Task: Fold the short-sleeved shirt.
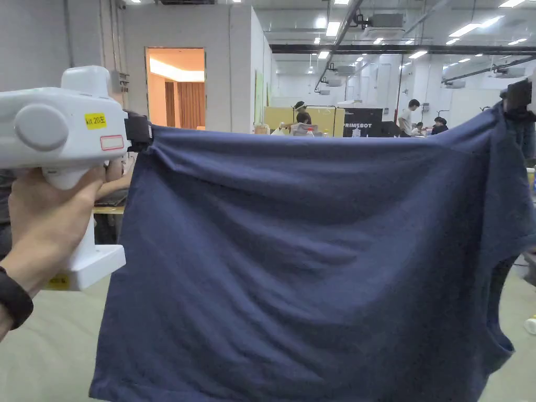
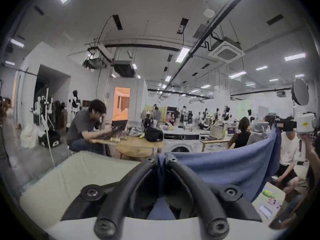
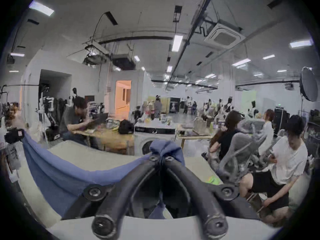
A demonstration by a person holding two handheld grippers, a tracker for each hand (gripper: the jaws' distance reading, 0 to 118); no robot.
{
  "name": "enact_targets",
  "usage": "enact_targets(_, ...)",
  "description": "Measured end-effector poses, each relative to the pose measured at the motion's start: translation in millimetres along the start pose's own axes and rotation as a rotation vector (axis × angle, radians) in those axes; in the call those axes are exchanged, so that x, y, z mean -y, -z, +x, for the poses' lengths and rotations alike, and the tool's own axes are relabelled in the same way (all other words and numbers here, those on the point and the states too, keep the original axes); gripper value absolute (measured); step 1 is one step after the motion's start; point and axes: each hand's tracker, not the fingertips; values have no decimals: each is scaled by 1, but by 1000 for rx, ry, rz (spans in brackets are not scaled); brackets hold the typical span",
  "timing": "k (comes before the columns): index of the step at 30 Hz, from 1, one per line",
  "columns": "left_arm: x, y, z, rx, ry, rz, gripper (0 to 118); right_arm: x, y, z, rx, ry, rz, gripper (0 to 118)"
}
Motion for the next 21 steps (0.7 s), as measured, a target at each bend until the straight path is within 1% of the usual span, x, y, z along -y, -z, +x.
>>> enact_targets(2, -9, 20, 2, -6, -5, -12, 1, -6, 13, -2, 1, 21, 12, 0)
enact_targets(4, -11, 35, 3, -7, 10, -21, 1, -6, 31, -2, 23, 13, 8, 0)
enact_targets(5, -12, 42, 4, -33, 38, -15, 1, -5, 41, -3, 29, 12, 8, 0)
enact_targets(8, -18, 63, -2, -28, 17, -28, 1, -10, 66, -6, 42, 3, 1, 0)
enact_targets(11, -13, 82, -7, -49, 6, -28, 1, -18, 89, -20, 64, -53, 30, 0)
enact_targets(12, -11, 89, -10, -54, -12, -28, 1, -25, 111, -19, 61, -56, 32, 0)
enact_targets(14, -10, 109, -9, -76, -20, -30, 1, -39, 130, -26, 59, -57, 43, 0)
enact_targets(20, -23, 152, -13, -105, 24, -14, 1, -84, 162, -41, 85, -92, 111, 0)
enact_targets(21, -25, 155, -15, -98, 19, -14, 1, -87, 164, -41, 80, -75, 132, 0)
